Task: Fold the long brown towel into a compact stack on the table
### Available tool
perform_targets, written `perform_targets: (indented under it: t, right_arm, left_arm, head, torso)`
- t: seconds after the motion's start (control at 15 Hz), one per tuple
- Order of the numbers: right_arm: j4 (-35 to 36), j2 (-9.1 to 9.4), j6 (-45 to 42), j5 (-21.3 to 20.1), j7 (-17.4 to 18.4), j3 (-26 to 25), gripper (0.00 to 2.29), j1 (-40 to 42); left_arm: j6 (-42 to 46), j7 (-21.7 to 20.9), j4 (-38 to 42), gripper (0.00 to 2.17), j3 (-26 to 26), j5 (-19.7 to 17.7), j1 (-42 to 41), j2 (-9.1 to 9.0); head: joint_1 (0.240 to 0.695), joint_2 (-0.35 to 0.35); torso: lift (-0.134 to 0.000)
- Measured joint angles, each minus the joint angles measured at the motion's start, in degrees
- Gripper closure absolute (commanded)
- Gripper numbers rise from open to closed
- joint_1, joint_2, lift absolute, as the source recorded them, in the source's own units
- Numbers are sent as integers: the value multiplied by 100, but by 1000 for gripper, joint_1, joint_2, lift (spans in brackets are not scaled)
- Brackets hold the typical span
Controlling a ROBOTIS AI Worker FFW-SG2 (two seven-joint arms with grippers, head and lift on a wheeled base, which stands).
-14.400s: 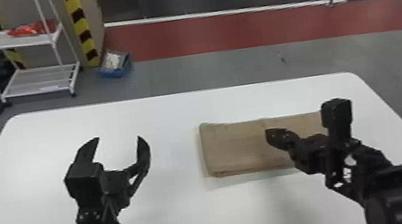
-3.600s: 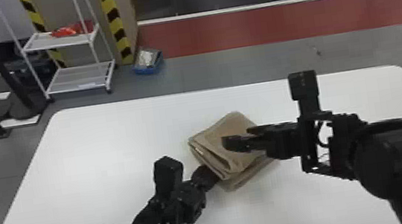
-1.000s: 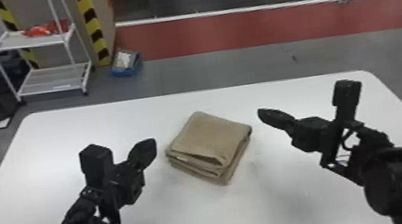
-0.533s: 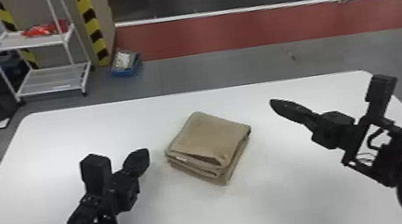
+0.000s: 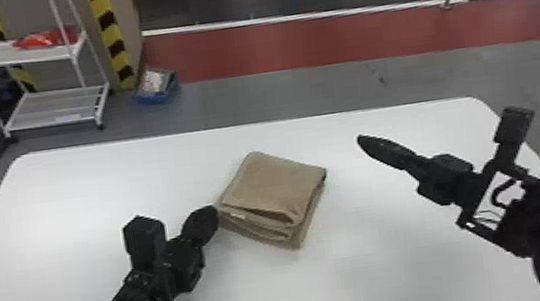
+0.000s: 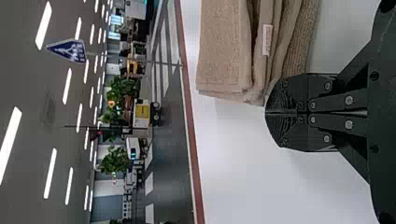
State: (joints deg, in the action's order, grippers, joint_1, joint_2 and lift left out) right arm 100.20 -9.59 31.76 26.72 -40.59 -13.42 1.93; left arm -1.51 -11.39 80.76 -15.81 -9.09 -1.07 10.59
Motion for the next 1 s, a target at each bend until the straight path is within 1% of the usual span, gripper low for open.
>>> perform_targets:
  t: [0.13, 0.33, 0.4, 0.6, 0.73, 0.8, 0.87, 1.0]
  right_arm:
    - [-32, -2, 3, 6, -18, -97, 2047, 5]
    - [-97, -8, 58, 41, -11, -148, 2047, -47]
    - [-113, -8, 73, 58, 11, -111, 2047, -71]
    - [-162, 42, 60, 26, 155, 155, 2047, -111]
    - [-242, 95, -127, -95, 270, 461, 2047, -113]
    - [-315, 139, -325, -235, 321, 651, 2047, -114]
    - [-411, 203, -553, -406, 346, 826, 2047, -113]
    - [-584, 337, -956, -734, 389, 1016, 2047, -63]
  left_arm:
    - [7, -97, 59, 1970, -105, -25, -71, -20]
    - [-13, -204, 390, 1970, -176, -35, -362, -22]
    - [-35, -210, 515, 1970, -216, -30, -456, -22]
    - [-163, -365, 819, 1970, -260, -25, -651, -17]
    - [-300, -448, 981, 1970, -243, -55, -701, 8]
    - [-342, -454, 1097, 1966, -193, -84, -759, 37]
    - [-358, -447, 1268, 1966, -80, -106, -872, 68]
    - [-263, -359, 1612, 1966, 263, -114, -1132, 139]
  head:
    - [695, -136]
    - [695, -160]
    - [695, -170]
    - [695, -168]
    - [695, -145]
    - [695, -130]
    - [695, -114]
    - [695, -67]
  torso:
    - [-112]
    - [-112]
    - [-112]
    - [-112]
    - [-112]
    - [-112]
    - [-112]
    - [-112]
